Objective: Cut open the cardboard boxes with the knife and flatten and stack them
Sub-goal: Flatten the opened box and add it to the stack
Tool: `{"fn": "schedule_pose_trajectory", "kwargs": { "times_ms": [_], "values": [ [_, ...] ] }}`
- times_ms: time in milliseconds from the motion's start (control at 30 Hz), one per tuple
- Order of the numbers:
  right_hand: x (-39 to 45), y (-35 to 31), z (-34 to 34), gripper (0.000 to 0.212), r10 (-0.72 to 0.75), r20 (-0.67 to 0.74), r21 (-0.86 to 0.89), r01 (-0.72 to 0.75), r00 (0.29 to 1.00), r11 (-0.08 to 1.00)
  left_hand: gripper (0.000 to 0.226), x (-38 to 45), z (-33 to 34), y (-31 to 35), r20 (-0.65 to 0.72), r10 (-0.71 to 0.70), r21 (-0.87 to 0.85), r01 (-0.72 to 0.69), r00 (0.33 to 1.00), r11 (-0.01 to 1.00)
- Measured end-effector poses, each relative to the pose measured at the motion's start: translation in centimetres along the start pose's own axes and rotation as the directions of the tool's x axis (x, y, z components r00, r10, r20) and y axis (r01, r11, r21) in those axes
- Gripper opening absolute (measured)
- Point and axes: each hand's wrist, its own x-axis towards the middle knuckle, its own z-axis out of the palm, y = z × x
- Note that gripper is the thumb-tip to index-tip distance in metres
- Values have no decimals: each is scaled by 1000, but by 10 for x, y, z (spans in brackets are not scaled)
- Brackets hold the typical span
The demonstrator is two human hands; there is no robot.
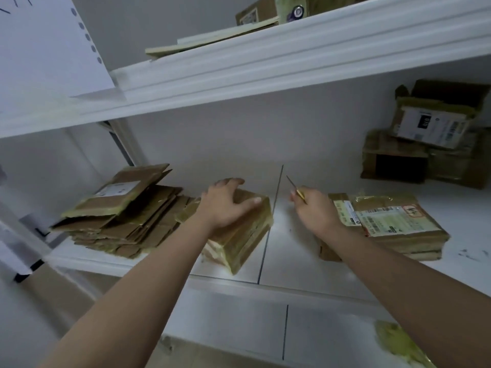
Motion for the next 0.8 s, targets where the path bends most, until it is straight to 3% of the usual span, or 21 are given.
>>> {"fn": "schedule_pose_trajectory", "kwargs": {
  "times_ms": [100, 167, 333, 467, 567, 700, 800],
  "values": [
    [-4, 0, 7, 25, 12, 8, -23, -12, 1000, 1000, 93, -6, 22, 0, 243, -30, 67, 14, 969, 998],
    [-6, 0, 13, 20, 27, 24, -60, -25, 999, 998, 89, -6, 34, -9, 315, -48, 40, 38, 948, 999],
    [-12, -7, 30, 7, 32, 19, -72, -31, 999, 997, 70, -1, 36, -29, 262, 10, -167, 35, 965, 985],
    [-15, -18, 47, 17, 16, -54, 63, -13, 998, 998, 66, 2, 27, -37, 275, -3, -347, 103, 961, 932],
    [-16, -12, 55, 22, 67, -77, 140, -55, 995, 989, 64, 4, 22, -43, 273, -23, -378, 129, 962, 917],
    [-6, 12, 58, 15, 202, -167, 138, -180, 965, 974, 65, 5, 25, -44, 274, -14, -397, 126, 962, 909],
    [-1, 20, 68, 21, 225, -22, 207, -216, 974, 954, 65, 5, 31, -37, 286, 4, -357, 102, 958, 929]
  ]
}}
